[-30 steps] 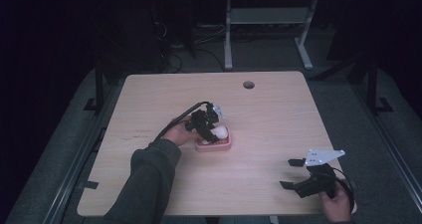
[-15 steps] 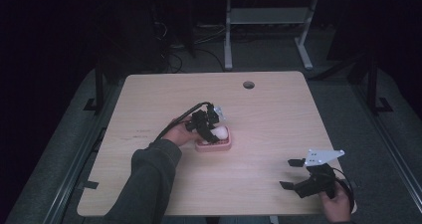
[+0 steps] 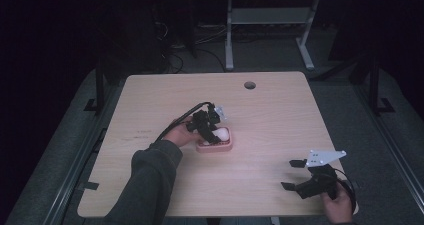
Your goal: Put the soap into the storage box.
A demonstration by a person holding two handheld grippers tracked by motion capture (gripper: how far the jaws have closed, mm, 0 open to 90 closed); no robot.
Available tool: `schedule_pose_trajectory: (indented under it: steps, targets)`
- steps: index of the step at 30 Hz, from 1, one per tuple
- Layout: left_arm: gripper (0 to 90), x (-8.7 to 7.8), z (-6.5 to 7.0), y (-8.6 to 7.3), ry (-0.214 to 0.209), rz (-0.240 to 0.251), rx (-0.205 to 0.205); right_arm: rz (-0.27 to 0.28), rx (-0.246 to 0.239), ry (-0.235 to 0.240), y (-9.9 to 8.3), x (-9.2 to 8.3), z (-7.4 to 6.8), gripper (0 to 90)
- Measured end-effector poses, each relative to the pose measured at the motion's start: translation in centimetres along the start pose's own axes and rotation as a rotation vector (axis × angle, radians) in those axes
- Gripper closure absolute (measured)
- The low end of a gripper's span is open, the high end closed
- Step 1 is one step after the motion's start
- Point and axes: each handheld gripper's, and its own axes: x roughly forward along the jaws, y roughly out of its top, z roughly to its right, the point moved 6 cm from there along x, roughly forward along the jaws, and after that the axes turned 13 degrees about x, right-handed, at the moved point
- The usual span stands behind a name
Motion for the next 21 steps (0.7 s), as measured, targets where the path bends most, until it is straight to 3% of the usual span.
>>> schedule_pose_trajectory:
  steps: [10,14,21]
  targets:
    - [43.3,-1.3,0.3,0.0,0.023,0.019,0.004,-0.006,0.002,-0.002,0.0,0.1,0.0,14.2]
    - [38.4,-1.8,0.5,-0.2,0.025,0.023,-0.007,-0.007,0.006,-0.003,0.0,0.1,0.0,14.2]
    - [37.3,-2.6,0.7,-0.8,0.031,0.044,-0.019,-0.007,0.008,-0.006,0.0,0.1,0.0,14.2]
